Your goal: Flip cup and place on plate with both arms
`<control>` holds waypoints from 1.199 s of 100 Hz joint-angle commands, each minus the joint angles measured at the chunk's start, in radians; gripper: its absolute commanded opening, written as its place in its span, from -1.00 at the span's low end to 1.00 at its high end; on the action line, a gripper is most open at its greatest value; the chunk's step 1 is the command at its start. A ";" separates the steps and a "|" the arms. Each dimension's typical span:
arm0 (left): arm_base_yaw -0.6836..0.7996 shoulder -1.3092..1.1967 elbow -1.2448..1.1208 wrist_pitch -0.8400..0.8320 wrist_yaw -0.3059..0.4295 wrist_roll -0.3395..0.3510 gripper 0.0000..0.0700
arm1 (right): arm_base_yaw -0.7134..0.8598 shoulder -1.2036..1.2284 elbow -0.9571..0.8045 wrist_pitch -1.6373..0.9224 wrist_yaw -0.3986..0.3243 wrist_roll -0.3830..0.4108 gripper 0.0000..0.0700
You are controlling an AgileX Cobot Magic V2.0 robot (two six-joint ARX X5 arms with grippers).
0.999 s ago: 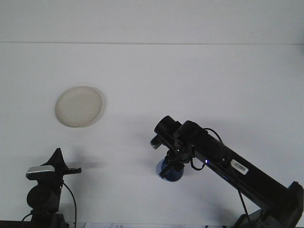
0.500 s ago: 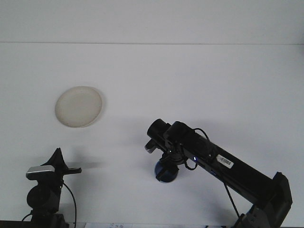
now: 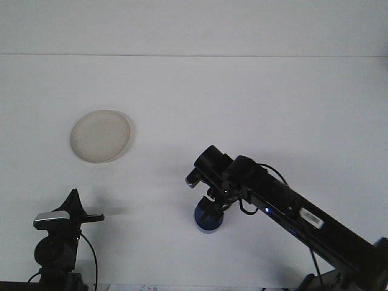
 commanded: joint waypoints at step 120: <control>-0.003 0.058 0.266 -0.099 0.107 -0.309 -0.97 | -0.018 -1.320 -0.708 0.484 0.051 0.060 0.05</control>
